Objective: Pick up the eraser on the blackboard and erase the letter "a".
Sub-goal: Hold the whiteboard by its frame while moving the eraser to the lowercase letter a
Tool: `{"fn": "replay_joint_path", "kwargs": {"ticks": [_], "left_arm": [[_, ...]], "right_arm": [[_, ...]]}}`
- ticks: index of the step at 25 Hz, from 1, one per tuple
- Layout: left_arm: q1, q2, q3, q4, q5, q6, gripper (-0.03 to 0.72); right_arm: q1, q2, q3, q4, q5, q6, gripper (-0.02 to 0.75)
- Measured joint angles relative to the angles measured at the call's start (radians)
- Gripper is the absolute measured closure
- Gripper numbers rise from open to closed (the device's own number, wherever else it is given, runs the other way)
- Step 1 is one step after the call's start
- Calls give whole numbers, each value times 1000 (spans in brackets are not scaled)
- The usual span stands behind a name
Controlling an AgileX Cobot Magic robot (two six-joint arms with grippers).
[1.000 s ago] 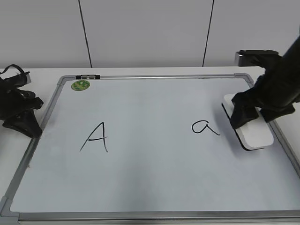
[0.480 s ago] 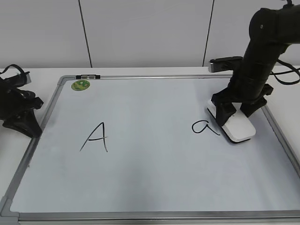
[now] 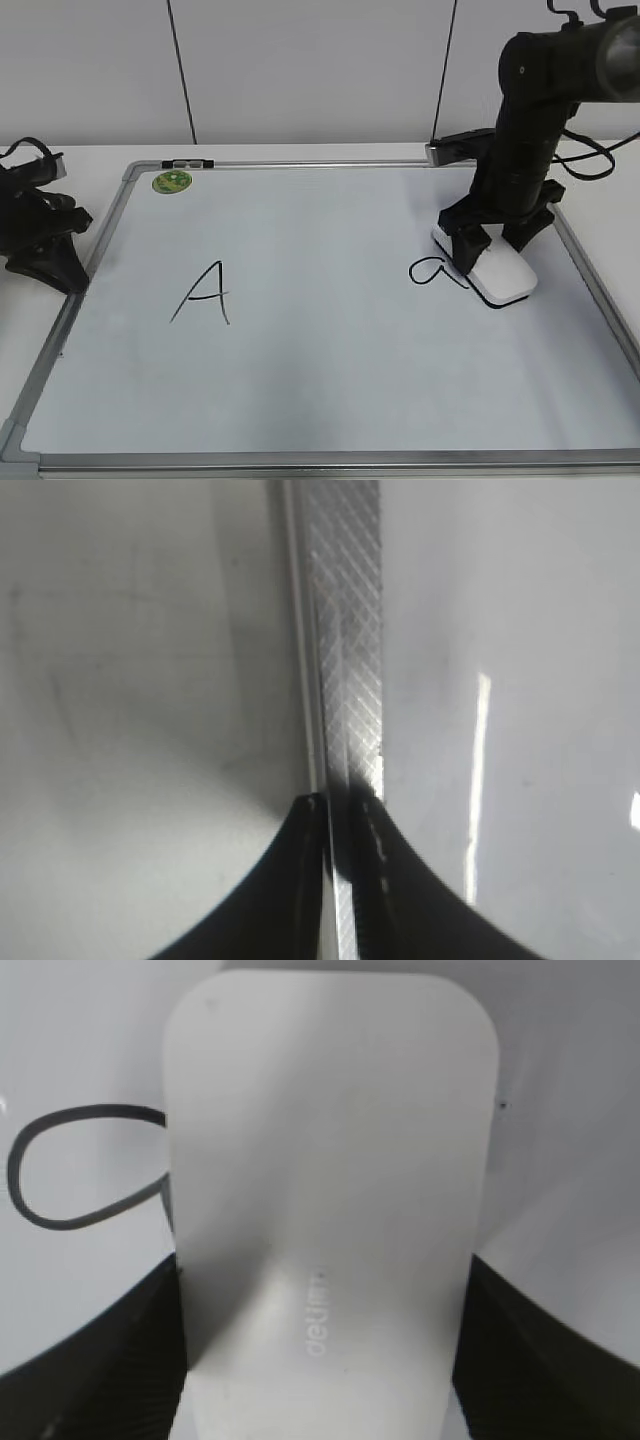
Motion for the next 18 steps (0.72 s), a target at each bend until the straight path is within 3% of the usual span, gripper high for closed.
{"fn": "replay_joint_path", "kwargs": {"ticks": [7, 18], "left_arm": [[0, 0, 0, 0, 0, 0, 653], [0, 0, 0, 2, -2, 0, 653]], "right_arm": [[31, 23, -43, -12, 28, 15, 201], [186, 79, -137, -4, 74, 18, 201]]}}
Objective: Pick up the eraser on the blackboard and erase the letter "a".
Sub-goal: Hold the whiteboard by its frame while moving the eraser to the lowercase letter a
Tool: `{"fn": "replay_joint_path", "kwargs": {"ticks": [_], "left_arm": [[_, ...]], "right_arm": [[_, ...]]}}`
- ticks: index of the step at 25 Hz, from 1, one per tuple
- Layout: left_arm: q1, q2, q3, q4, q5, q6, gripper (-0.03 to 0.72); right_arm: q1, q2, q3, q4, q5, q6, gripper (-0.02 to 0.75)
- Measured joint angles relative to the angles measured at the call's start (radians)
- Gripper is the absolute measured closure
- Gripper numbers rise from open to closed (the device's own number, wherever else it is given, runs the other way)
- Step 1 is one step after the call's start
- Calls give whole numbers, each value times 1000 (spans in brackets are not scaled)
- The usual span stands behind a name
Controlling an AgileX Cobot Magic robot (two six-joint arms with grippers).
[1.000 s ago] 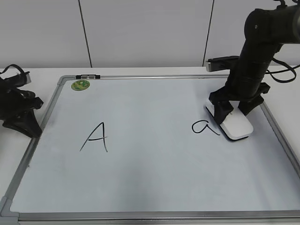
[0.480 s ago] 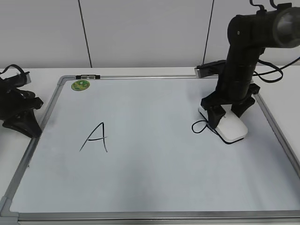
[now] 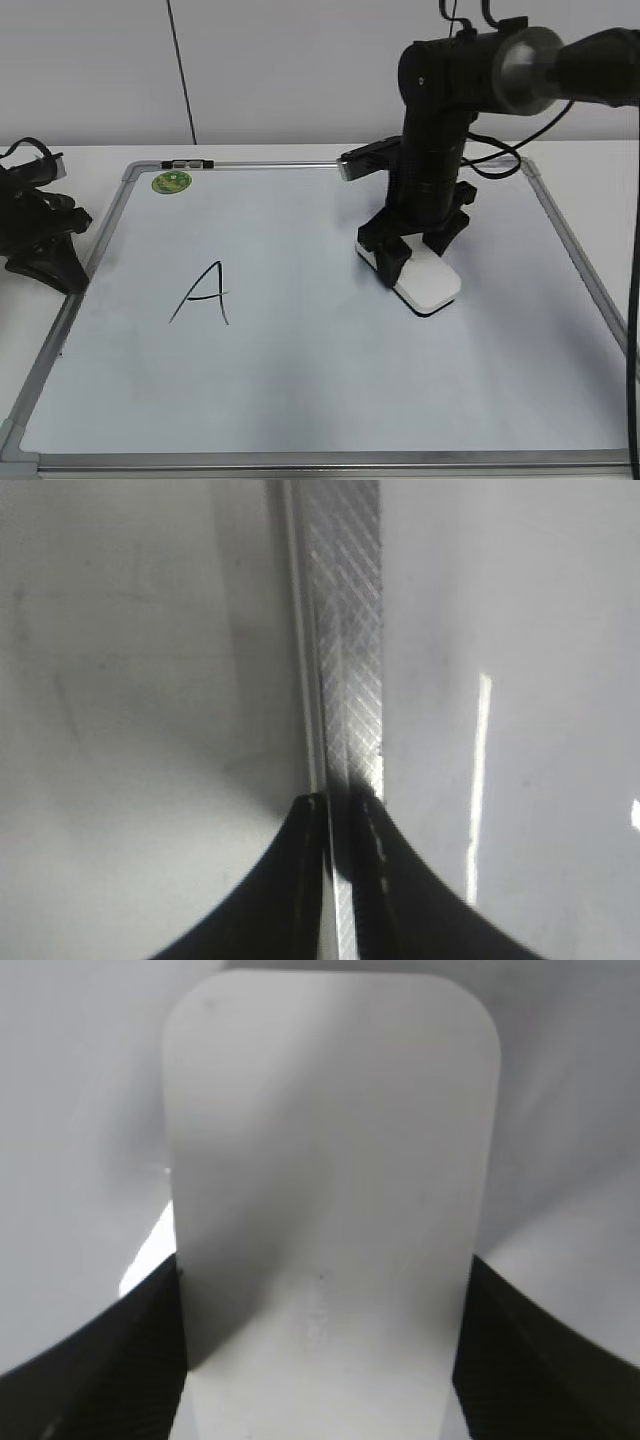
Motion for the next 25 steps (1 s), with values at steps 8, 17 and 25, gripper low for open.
{"fn": "replay_joint_path", "kwargs": {"ticks": [8, 17, 25], "left_arm": [[0, 0, 0, 0, 0, 0, 653], [0, 0, 0, 0, -2, 0, 653], [0, 0, 0, 0, -2, 0, 653]], "right_arm": [[45, 4, -8, -8, -11, 11, 201], [38, 4, -11, -67, -6, 78, 201], [-44, 4, -15, -115, 4, 84, 201]]}}
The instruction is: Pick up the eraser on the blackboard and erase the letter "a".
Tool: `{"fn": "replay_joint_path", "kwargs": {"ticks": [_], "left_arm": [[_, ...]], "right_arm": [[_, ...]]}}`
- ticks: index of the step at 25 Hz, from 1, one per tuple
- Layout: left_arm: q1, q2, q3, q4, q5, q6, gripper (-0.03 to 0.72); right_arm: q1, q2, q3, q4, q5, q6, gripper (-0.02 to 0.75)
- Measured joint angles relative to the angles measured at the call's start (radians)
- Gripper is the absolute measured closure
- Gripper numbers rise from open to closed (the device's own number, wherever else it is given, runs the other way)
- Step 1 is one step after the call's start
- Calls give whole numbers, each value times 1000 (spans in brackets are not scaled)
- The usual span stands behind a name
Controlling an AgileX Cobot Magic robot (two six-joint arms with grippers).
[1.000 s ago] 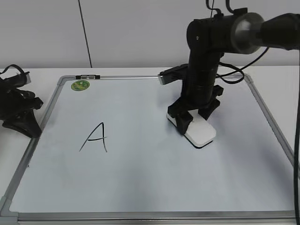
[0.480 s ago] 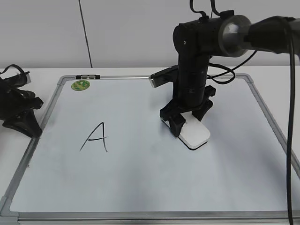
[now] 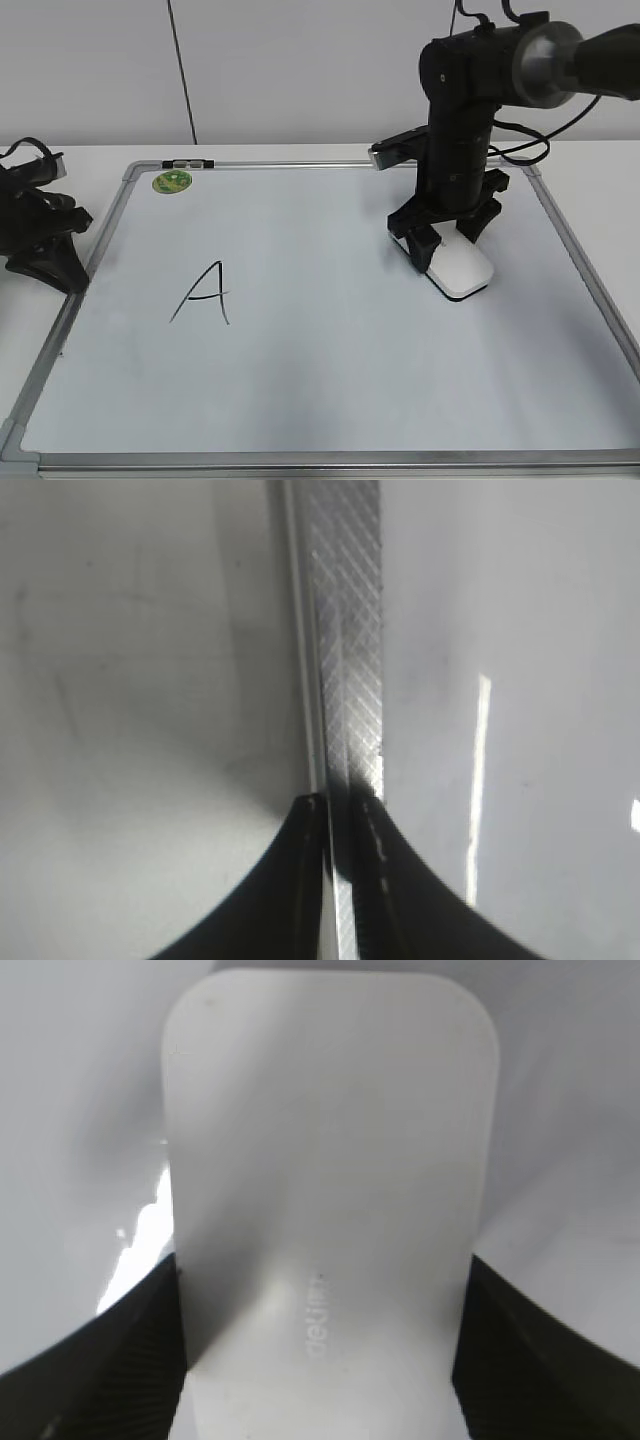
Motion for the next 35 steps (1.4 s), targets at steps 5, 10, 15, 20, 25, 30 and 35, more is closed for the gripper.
{"fn": "replay_joint_path", "kwargs": {"ticks": [5, 10, 15, 20, 25, 30, 35], "left_arm": [[0, 0, 0, 0, 0, 0, 653], [0, 0, 0, 0, 0, 0, 653], [0, 0, 0, 0, 0, 0, 653], [0, 0, 0, 0, 0, 0, 653], [0, 0, 0, 0, 0, 0, 653], [0, 0, 0, 0, 0, 0, 653], [0, 0, 0, 0, 0, 0, 652]], "right_arm": [[-52, 0, -2, -18, 2, 4, 201], [-82, 0, -12, -20, 6, 4, 201], [-107, -2, -68, -4, 7, -7, 201], [-132, -56, -94, 21, 7, -11, 201], [-196, -104, -94, 78, 8, -15, 201], [-251, -159, -94, 78, 15, -13, 201], [-278, -213, -2, 78, 15, 0, 201]]}}
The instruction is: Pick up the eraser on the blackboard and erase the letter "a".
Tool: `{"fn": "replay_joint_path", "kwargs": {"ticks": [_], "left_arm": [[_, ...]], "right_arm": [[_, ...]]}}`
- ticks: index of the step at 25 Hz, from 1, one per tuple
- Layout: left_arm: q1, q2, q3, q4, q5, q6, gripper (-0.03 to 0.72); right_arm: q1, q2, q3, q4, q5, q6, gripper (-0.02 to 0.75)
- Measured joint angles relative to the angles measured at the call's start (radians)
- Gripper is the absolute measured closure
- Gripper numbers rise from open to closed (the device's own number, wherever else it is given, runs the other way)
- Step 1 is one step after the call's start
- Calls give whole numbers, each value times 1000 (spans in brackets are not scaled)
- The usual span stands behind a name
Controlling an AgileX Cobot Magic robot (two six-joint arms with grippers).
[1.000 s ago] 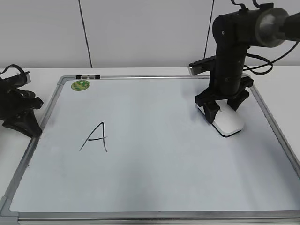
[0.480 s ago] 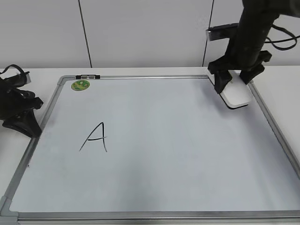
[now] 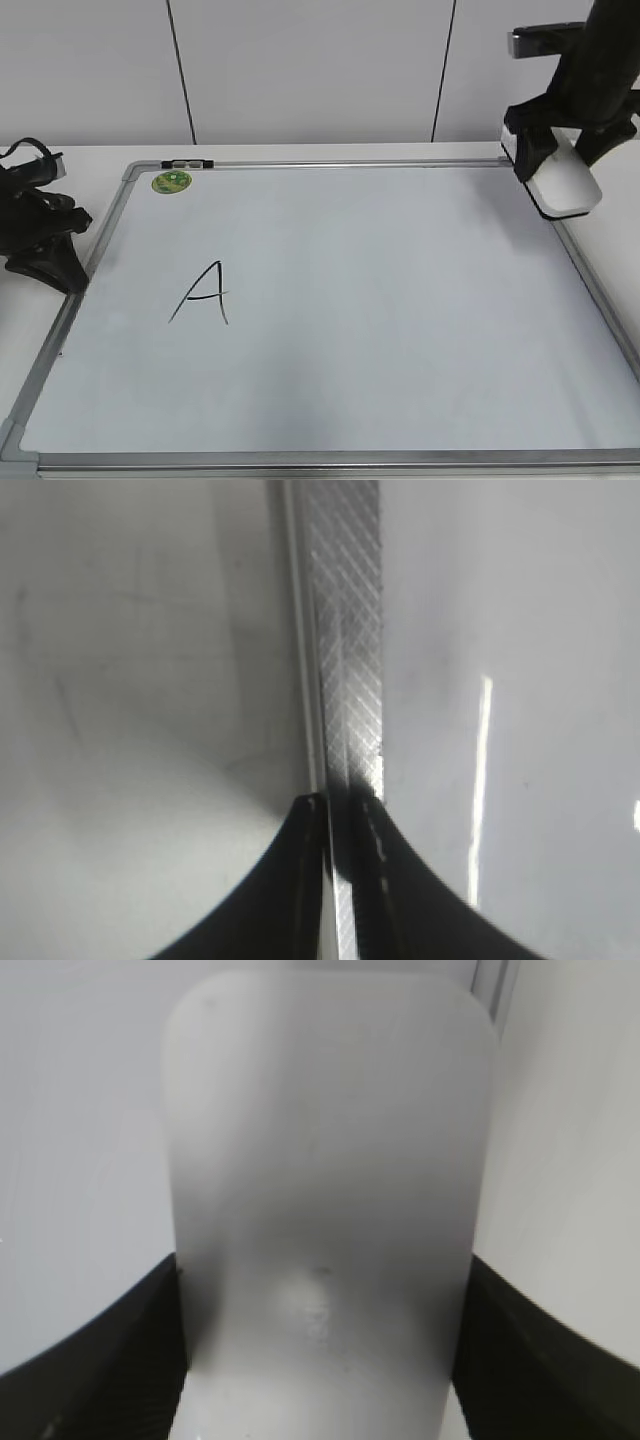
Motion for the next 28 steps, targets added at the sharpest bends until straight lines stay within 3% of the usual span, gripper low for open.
{"fn": "replay_joint_path", "kwargs": {"ticks": [13, 20, 28], "left_arm": [[0, 0, 0, 0, -2, 0, 652], [0, 0, 0, 0, -2, 0, 652], [0, 0, 0, 0, 0, 0, 652]], "right_arm": [[-30, -51, 338, 9, -61, 66, 201], [-84, -51, 356, 47, -120, 70, 201], [-85, -28, 358, 53, -168, 63, 201]]}}
